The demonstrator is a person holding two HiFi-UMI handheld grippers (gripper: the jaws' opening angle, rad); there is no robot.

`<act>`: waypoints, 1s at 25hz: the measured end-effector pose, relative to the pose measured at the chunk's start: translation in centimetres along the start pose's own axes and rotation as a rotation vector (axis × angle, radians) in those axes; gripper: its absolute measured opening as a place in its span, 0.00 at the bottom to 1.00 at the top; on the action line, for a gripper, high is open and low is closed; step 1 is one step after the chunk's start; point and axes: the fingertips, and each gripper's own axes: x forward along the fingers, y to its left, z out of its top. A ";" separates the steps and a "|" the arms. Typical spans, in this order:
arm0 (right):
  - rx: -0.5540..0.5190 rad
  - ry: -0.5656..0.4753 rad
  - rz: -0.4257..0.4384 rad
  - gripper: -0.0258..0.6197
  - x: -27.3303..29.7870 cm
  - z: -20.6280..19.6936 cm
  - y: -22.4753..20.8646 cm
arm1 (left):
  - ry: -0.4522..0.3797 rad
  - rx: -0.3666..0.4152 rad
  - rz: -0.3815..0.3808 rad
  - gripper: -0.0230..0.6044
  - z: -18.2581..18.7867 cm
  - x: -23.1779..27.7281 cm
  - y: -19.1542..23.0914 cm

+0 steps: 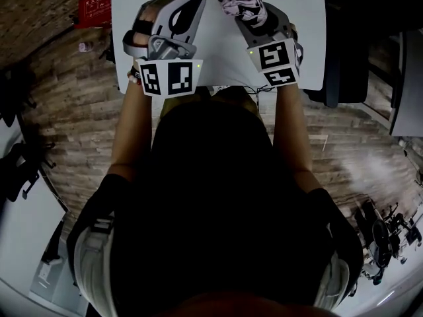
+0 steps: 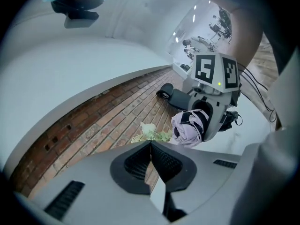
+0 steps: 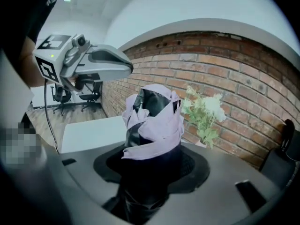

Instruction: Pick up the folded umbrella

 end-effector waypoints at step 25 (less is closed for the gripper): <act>-0.179 -0.378 -0.149 0.41 -12.2 11.9 0.0 | -0.052 0.042 0.190 0.06 7.1 -6.5 4.2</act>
